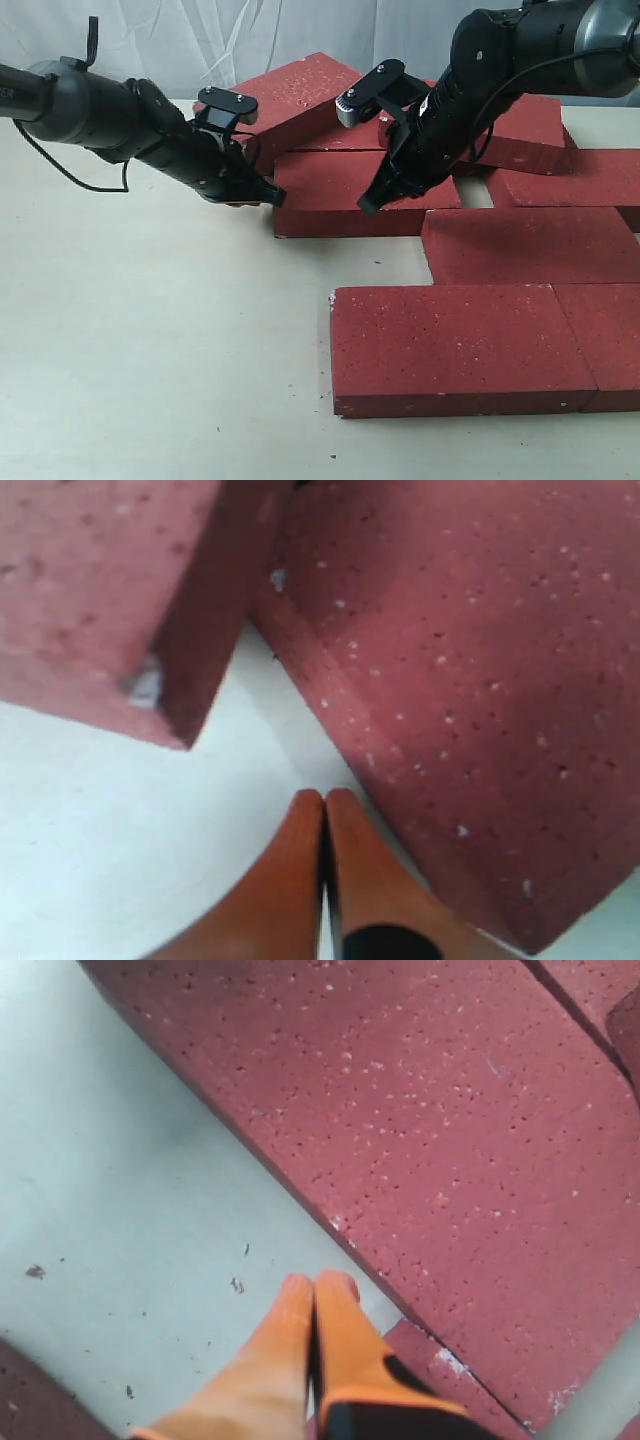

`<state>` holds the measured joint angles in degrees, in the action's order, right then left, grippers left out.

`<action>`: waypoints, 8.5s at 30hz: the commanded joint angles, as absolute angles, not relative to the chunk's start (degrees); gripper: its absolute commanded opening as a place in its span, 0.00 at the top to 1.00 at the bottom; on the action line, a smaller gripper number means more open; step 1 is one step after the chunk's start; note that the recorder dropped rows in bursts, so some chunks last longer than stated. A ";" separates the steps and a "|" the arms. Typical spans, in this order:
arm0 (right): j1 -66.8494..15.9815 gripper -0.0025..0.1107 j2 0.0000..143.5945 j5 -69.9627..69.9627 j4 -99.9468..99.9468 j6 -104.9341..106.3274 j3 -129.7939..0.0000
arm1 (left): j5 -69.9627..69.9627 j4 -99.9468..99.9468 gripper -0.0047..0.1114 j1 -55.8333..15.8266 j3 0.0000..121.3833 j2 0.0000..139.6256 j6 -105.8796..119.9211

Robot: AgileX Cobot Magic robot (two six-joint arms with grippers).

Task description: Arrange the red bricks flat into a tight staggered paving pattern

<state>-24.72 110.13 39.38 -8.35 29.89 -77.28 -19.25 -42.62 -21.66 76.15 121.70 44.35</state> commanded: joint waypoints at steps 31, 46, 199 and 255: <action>-24.64 0.98 109.48 38.85 -9.52 29.88 -77.43 | -6.06 -44.27 0.96 -29.23 78.28 124.65 45.22; -24.64 0.98 109.48 39.08 -8.83 29.88 -77.43 | -6.05 -44.64 0.96 -31.75 78.28 124.74 45.22; 12.55 0.98 118.27 37.48 -6.57 16.19 -91.07 | -25.71 -10.39 0.96 -31.00 118.82 137.66 17.88; 10.65 0.62 123.02 48.60 -27.84 29.30 -105.39 | -33.36 9.70 0.96 -40.14 108.53 122.08 6.88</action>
